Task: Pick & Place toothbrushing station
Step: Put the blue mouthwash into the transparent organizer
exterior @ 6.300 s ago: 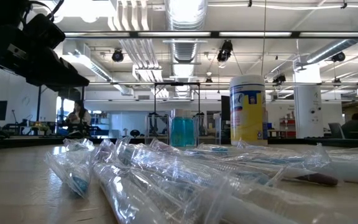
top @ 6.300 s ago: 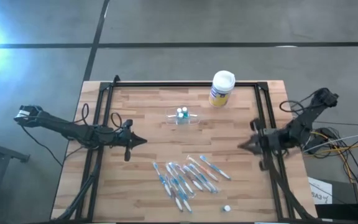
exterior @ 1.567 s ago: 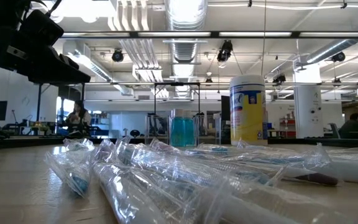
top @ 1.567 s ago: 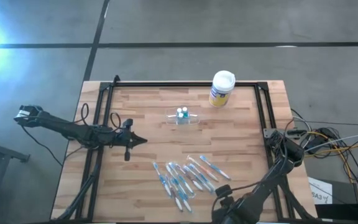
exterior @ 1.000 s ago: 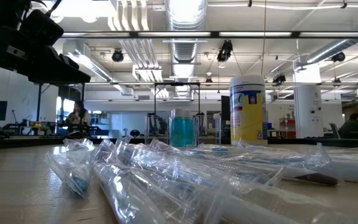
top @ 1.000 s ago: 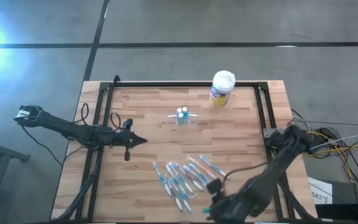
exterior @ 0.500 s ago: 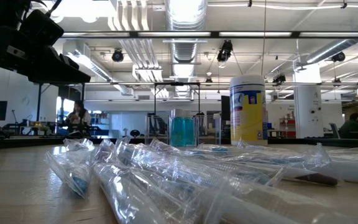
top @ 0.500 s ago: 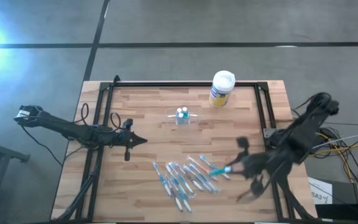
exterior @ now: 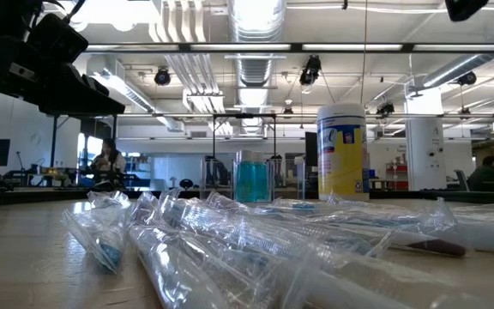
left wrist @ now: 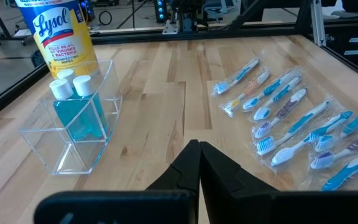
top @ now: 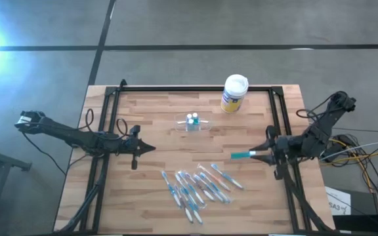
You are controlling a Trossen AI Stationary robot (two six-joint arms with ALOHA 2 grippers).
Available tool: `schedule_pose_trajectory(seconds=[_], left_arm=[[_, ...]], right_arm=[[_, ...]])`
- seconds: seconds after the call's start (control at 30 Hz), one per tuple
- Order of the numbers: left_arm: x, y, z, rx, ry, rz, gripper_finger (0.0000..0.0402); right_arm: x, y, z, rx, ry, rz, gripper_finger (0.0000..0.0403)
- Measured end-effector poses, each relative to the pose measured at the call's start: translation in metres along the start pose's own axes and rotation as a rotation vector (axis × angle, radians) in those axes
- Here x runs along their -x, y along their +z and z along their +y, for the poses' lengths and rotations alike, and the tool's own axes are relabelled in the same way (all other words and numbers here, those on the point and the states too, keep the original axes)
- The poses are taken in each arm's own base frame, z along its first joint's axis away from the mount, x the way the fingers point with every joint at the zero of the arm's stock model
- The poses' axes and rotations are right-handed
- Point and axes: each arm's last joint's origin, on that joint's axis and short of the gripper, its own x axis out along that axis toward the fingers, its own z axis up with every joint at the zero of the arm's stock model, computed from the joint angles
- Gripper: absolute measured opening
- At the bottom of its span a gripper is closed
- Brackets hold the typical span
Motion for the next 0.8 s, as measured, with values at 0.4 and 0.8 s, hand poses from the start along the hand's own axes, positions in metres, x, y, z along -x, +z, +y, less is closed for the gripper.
schedule_pose_trajectory(seconds=[0.4, 0.8], left_arm=[[0.000, 0.000, 0.000, 0.000, 0.000, 0.000, 0.0010], [0.000, 0.000, 0.000, 0.003, 0.000, 0.001, 0.0010]], right_arm=[[-0.005, -0.061, -0.011, -0.055, -0.010, -0.072, 0.0089], [-0.007, -0.082, -0.015, -0.076, -0.038, -0.086, 0.0089]])
